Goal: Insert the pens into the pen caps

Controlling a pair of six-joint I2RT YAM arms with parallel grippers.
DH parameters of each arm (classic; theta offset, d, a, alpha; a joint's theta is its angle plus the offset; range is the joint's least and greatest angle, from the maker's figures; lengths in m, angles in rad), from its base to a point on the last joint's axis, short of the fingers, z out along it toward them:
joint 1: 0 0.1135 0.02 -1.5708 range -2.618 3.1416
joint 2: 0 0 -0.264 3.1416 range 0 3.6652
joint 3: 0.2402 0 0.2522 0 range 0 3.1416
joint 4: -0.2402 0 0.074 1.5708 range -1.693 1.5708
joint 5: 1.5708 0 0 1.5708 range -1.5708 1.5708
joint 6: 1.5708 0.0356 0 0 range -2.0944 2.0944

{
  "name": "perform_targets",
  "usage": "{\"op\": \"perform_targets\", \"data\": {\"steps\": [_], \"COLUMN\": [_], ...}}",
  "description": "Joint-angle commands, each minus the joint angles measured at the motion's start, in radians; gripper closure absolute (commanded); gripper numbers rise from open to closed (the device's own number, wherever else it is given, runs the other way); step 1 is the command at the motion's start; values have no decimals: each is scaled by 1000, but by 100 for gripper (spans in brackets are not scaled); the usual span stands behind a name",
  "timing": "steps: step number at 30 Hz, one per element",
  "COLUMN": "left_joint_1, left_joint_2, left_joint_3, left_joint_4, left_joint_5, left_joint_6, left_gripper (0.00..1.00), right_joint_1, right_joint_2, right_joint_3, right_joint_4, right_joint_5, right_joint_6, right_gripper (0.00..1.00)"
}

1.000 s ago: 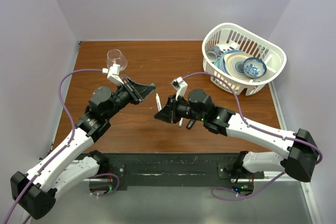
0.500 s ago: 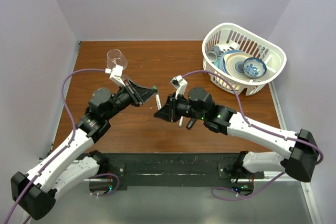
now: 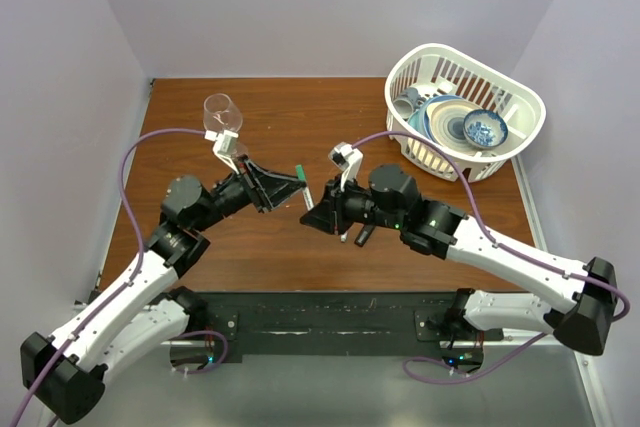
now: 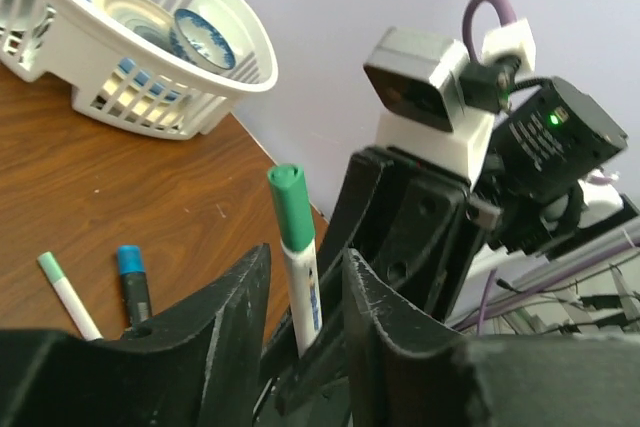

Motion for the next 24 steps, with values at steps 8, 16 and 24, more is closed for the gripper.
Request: {"op": "perform_targets", "data": {"steps": [8, 16, 24], "left_joint_1": [-10, -10, -8], "left_joint_2": [17, 55, 78], "left_joint_3": [128, 162, 174], "left_joint_4": [126, 188, 200], "left_joint_5": [42, 62, 65], "left_joint_6": [18, -14, -13], "left_gripper": [35, 35, 40], "right_joint_1": [-6, -4, -4], "right_joint_2": [-73, -79, -77], "right_joint_3": [26, 14, 5], "right_joint_4": [154, 151, 154], "right_joint_5": [-131, -142, -148], "right_joint_6": [-40, -17, -4], "right_gripper": [100, 100, 100]}}
